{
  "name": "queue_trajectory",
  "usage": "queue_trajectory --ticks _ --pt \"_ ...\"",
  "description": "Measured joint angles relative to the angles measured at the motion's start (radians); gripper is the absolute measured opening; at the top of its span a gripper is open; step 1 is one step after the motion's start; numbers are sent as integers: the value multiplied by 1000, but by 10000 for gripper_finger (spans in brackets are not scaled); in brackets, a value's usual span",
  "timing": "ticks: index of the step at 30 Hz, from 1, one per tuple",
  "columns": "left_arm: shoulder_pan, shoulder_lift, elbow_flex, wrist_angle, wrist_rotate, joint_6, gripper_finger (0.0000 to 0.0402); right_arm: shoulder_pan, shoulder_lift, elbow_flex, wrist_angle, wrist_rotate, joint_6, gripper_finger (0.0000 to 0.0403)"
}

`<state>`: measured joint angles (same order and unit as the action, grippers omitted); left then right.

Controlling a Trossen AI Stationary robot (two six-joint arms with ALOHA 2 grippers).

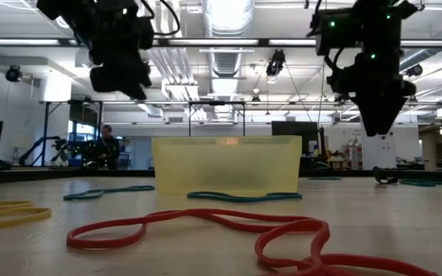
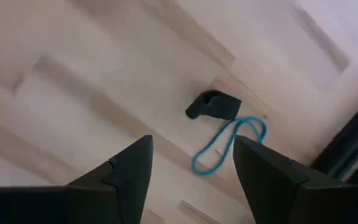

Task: Pick and place rubber bands into bin
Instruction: Put the black rubber band into the yellow bin

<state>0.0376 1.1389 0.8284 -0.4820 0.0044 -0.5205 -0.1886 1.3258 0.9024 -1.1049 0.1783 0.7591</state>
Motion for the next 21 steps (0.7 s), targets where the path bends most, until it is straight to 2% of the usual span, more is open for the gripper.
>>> queue_trajectory --ticks 4,8,17,21 --pt "2 -17 0 31 -8 0 180 -85 38 -19 51 -39 126 210" --pt "2 -14 0 33 -10 0 180 -124 142 -13 37 -89 153 210" --pt "2 -5 -1 28 -9 -25 180 -123 298 -9 68 -21 146 209" --pt "2 -5 -1 28 -9 -24 180 -126 339 -25 103 -18 116 185"
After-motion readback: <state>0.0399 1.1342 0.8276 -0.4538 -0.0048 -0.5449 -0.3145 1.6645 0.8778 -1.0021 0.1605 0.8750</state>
